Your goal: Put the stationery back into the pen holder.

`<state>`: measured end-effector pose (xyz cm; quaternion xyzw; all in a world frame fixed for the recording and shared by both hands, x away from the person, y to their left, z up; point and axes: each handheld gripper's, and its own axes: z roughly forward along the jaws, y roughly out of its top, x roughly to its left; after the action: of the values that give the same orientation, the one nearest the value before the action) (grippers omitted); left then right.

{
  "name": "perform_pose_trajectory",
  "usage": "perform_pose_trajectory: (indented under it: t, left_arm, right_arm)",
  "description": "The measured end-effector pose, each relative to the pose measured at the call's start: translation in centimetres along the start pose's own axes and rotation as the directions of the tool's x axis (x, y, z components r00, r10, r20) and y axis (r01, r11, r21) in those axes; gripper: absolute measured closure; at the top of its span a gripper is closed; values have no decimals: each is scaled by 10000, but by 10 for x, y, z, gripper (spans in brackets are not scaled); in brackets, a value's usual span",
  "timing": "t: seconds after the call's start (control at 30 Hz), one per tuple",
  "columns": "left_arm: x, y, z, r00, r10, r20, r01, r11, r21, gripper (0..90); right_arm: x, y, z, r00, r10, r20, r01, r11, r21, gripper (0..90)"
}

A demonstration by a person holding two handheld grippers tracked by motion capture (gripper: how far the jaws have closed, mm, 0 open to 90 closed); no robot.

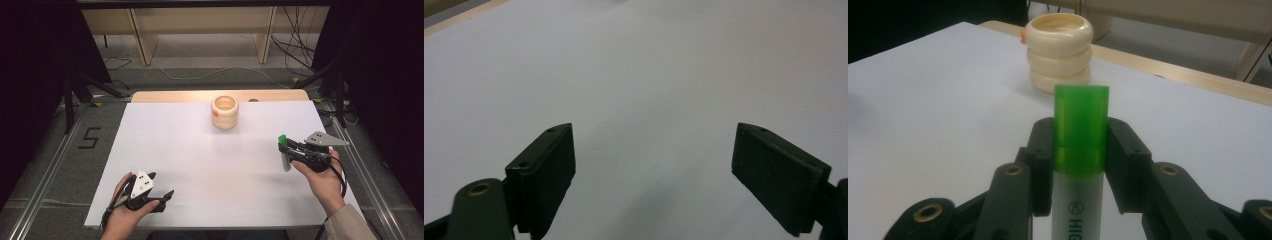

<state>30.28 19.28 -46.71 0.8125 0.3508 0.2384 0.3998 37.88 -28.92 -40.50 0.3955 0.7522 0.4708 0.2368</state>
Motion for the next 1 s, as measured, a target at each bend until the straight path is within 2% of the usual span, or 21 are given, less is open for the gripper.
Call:
perform_pose_trajectory:
  t: [1.0]
  left_arm:
    - [-1,1,0,10000,83,10,-83,10000,32,175]
  right_arm:
    - [4,16,22,10000,83,-11,-84,9995,-319,673]
